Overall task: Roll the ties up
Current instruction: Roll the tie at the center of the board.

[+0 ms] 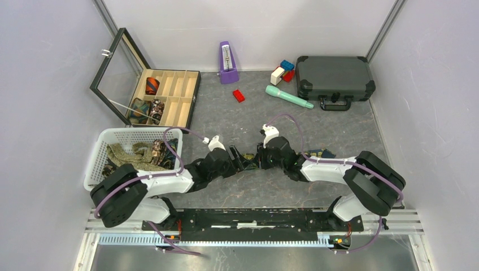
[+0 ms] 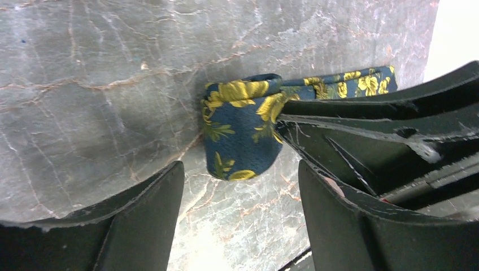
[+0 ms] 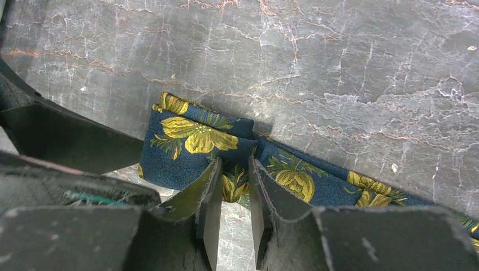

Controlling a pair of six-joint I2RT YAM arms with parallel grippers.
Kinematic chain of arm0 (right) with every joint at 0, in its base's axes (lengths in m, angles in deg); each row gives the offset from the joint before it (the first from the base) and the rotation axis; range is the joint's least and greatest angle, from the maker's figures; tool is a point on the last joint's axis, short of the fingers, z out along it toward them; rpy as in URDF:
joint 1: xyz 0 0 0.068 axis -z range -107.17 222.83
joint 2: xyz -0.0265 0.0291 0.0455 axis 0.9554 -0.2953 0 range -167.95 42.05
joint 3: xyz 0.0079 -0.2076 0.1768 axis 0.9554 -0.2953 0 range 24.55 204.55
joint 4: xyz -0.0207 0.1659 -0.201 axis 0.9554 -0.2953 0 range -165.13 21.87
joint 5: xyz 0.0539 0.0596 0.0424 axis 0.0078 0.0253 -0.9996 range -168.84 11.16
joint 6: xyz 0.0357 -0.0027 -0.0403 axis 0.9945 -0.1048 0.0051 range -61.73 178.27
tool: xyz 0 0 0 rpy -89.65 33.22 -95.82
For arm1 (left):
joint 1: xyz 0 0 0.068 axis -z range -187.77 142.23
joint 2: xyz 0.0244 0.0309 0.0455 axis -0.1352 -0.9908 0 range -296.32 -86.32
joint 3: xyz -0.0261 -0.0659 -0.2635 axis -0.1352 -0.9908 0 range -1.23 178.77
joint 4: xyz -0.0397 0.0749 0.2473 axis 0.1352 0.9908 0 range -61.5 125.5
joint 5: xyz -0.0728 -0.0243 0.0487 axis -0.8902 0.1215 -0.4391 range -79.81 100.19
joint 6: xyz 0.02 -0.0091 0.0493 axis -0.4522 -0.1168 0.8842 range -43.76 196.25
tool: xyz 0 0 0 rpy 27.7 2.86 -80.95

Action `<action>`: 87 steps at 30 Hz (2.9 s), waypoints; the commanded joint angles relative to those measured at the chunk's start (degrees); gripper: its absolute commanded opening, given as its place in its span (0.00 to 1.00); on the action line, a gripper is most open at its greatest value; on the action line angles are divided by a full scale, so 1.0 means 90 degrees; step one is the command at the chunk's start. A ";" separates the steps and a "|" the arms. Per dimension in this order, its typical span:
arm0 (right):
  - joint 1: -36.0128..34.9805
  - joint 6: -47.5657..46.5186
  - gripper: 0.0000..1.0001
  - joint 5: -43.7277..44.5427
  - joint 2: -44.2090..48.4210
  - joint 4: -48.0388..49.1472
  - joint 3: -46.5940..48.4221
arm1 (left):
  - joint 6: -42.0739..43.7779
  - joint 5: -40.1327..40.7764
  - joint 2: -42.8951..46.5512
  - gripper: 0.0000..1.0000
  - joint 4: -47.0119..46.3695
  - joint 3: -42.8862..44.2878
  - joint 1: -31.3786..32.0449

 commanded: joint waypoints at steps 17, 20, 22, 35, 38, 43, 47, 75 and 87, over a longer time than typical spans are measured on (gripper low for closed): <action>0.0170 -0.0218 0.27 -0.0206 -0.0624 -0.0085 0.0023 | -0.0264 -0.0520 -0.0955 0.66 -0.1910 -0.0305 -0.0697; 0.0200 -0.0230 0.27 -0.0259 -0.0682 -0.0080 0.0052 | -0.0194 -0.0677 -0.1155 0.61 -0.2137 -0.0287 -0.0787; 0.0214 -0.0235 0.27 -0.0283 -0.0712 -0.0082 0.0073 | -0.0147 -0.0777 -0.1299 0.60 -0.2279 -0.0263 -0.0821; 0.0287 -0.0306 0.27 -0.0378 -0.0919 -0.0154 0.0313 | 0.0057 -0.1135 -0.2001 0.58 -0.3016 -0.0155 -0.0967; 0.0307 -0.0324 0.27 -0.0378 -0.0977 -0.0159 0.0333 | 0.0176 -0.1135 -0.1996 0.65 -0.2980 -0.0157 -0.0996; 0.0327 -0.0346 0.27 -0.0381 -0.1054 -0.0171 0.0391 | 0.0476 -0.1041 -0.2067 0.62 -0.2680 0.0029 -0.1008; 0.0337 -0.0371 0.26 -0.0589 -0.1115 -0.0198 0.0489 | 0.0629 -0.1047 -0.2137 0.56 -0.2507 0.0187 -0.1030; 0.0339 -0.0597 0.53 -0.1089 0.0146 -0.0820 0.0957 | 0.1974 0.0554 -0.0263 0.25 0.2107 0.1008 -0.1000; 0.0347 -0.0606 0.52 -0.0880 0.0614 -0.0808 0.0481 | 0.2359 0.1833 0.0127 0.24 0.4228 0.1606 -0.0897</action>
